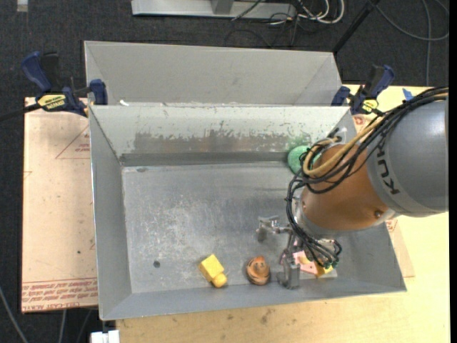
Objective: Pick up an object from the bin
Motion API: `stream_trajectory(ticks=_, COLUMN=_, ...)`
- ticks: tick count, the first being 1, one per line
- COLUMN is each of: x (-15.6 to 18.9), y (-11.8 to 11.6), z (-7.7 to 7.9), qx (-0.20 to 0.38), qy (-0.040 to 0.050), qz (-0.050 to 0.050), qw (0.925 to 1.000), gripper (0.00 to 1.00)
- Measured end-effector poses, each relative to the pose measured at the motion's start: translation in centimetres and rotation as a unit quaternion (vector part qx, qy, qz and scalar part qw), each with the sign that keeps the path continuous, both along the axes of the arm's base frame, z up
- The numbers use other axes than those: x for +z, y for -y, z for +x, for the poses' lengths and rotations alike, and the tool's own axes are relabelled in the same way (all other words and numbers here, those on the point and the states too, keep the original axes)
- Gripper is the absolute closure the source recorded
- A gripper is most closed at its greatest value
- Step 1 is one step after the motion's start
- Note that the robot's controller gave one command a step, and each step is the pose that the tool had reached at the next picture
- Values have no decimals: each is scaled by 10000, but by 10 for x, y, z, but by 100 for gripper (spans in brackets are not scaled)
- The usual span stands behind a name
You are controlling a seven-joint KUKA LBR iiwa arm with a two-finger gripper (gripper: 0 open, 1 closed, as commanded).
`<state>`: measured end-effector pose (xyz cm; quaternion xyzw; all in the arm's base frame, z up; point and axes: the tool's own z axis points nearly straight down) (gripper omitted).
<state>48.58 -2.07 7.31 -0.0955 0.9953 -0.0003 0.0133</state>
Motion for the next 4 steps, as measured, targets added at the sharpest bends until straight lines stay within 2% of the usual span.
stream_trajectory(ticks=1, x=0, y=-16, z=0, qx=158, qy=0, qz=-15, qw=9999, gripper=0)
stream_trajectory(ticks=2, x=-1, y=-34, z=4, qx=492, qy=-59, qz=-13, qw=9988, gripper=0)
stream_trajectory(ticks=3, x=-1, y=-52, z=-3, qx=909, qy=-73, qz=-5, qw=9958, gripper=100)
stream_trajectory(ticks=4, x=-1, y=-52, z=-3, qx=909, qy=-73, qz=-5, qw=9958, gripper=100)
